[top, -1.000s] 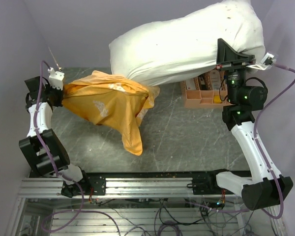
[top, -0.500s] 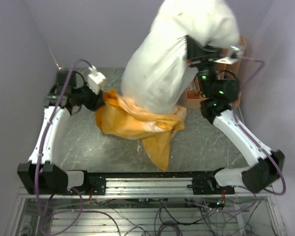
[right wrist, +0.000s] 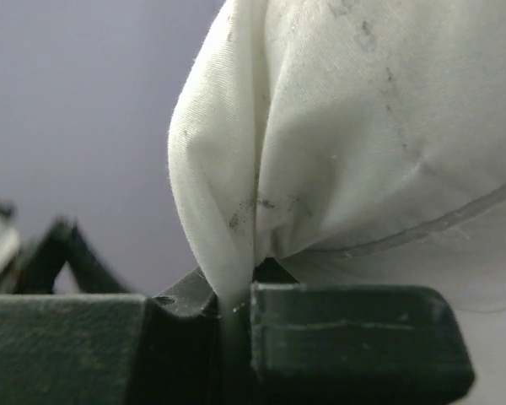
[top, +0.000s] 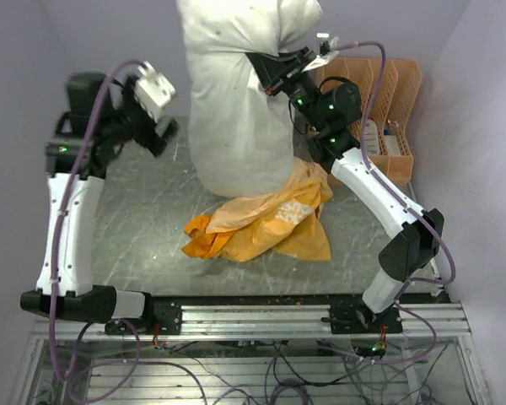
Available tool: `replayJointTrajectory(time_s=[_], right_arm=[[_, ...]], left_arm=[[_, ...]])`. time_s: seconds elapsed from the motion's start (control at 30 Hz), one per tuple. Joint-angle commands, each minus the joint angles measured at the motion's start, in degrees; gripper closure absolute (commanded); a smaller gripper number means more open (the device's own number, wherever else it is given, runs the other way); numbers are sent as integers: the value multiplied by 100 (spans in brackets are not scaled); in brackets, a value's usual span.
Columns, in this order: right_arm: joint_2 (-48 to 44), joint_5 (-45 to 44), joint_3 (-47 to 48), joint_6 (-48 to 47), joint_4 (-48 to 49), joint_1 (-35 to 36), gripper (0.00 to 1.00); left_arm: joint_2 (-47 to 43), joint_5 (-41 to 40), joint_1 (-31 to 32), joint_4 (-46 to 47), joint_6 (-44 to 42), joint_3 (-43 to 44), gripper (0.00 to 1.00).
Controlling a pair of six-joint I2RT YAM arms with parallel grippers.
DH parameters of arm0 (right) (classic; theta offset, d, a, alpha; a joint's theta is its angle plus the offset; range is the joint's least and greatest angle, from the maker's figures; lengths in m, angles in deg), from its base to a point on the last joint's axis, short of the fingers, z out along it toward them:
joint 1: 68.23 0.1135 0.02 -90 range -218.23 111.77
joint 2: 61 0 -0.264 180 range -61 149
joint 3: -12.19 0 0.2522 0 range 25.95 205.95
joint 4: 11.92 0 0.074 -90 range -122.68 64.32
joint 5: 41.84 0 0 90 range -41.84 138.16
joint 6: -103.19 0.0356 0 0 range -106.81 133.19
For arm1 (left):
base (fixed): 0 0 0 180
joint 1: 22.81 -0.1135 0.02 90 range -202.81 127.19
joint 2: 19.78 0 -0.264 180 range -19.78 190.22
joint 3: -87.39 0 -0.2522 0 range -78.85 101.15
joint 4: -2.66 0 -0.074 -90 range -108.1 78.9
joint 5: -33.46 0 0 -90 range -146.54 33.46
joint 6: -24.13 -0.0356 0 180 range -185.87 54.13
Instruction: Remove the pillowcase from the pillow
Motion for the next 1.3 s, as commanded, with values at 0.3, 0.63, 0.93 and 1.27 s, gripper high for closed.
replayJointTrajectory(time_s=[0.3, 0.63, 0.93, 1.27], right_arm=[[353, 2244, 1019, -1758, -1627, 1149, 100], [969, 1204, 1239, -3426, -2863, 2155, 100], [-9, 569, -435, -3409, -1339, 2312, 100], [-631, -1659, -2165, -650, -1740, 978, 11]], left_arm=[[-416, 1134, -2, 1404, -710, 2076, 4], [-492, 1139, -1, 1242, -874, 1824, 4], [881, -541, -20, -1052, -1676, 2446, 28], [-263, -644, -14, 1319, -1231, 1338, 93]])
